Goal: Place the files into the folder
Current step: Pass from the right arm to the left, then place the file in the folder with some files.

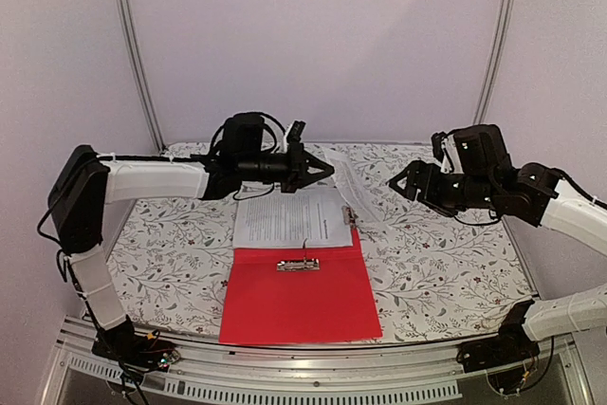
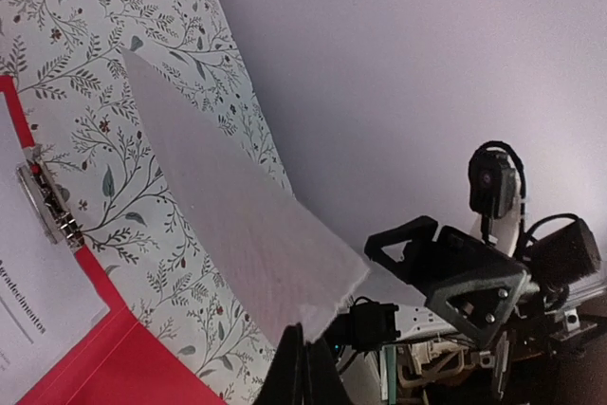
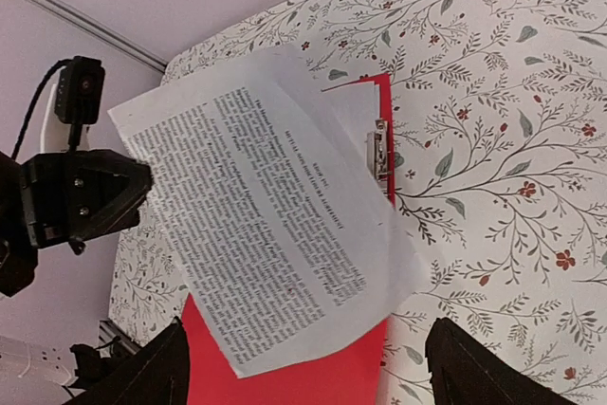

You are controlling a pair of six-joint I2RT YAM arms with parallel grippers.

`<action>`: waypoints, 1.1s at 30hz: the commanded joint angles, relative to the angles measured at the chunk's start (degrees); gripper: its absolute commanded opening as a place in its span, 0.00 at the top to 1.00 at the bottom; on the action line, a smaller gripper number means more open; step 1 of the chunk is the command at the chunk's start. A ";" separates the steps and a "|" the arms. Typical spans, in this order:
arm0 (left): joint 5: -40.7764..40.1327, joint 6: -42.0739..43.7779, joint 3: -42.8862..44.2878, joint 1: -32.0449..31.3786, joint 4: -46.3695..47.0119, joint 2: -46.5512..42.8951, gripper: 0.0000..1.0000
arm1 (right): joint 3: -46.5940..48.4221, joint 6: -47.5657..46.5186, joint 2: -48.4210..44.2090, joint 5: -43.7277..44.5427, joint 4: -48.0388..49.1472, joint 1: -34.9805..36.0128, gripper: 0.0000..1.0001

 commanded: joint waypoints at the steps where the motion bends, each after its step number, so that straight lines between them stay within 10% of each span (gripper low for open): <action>1: 1.25 15.78 -4.69 0.07 -16.99 -11.40 1.00 | 1.46 -4.02 -5.15 8.48 -10.18 0.30 0.11; 9: 3.28 23.59 -8.38 -4.61 -35.16 -26.30 1.00 | 5.35 -9.44 -2.26 9.31 -11.87 0.31 0.10; 22: -1.53 15.69 -19.13 -18.71 -33.16 -40.86 1.00 | 4.20 -12.24 2.26 5.03 -8.44 0.32 0.10; 33: -6.20 14.63 -25.21 -12.95 -37.53 -28.90 1.00 | 3.45 -11.62 3.94 3.67 -7.25 0.30 0.10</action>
